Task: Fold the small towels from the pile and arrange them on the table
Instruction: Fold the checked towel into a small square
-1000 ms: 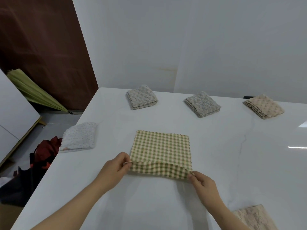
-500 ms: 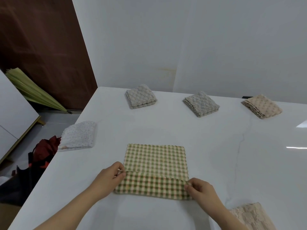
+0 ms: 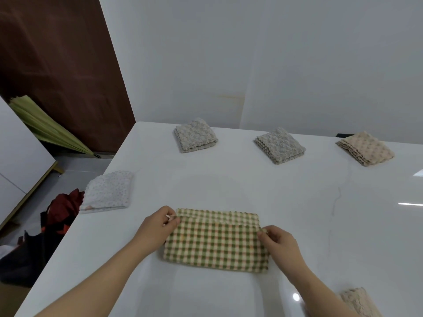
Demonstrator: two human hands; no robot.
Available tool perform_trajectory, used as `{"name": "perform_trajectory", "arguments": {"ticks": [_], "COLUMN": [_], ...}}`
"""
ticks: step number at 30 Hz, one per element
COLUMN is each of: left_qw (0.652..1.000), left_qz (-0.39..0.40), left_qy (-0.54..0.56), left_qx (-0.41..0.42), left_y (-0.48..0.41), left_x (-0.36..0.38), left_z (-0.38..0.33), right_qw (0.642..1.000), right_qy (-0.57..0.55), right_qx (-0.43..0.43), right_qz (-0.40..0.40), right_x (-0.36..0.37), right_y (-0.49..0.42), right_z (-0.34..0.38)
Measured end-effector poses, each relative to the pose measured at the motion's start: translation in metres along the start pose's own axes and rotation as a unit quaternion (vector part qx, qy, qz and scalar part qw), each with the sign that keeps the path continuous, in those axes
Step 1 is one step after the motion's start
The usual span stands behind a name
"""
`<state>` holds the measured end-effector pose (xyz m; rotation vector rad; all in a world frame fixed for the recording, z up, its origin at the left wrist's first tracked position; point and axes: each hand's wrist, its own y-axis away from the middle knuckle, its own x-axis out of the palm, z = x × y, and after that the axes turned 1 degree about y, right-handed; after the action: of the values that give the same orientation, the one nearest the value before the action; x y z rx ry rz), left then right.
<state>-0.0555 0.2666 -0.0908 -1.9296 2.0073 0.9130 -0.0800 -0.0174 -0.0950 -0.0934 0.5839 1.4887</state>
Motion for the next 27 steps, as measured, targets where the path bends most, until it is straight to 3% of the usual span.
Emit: {"name": "perform_trajectory", "arguments": {"ticks": [14,27], "left_qw": [0.994,0.996], "left_qz": [0.004,-0.005], "left_qy": [0.033,0.014], "left_qx": [-0.108,-0.093], "left_y": [-0.049,-0.058], "left_x": [0.012,0.017], "left_z": [0.004,0.006], "right_qw": [0.997,0.992], "right_qy": [0.041,0.091], "right_qx": [0.067,0.076], "right_qz": [-0.023,-0.041], "right_x": [0.013,0.017], "right_y": [-0.049,-0.062], "right_z": [0.008,0.004]}}
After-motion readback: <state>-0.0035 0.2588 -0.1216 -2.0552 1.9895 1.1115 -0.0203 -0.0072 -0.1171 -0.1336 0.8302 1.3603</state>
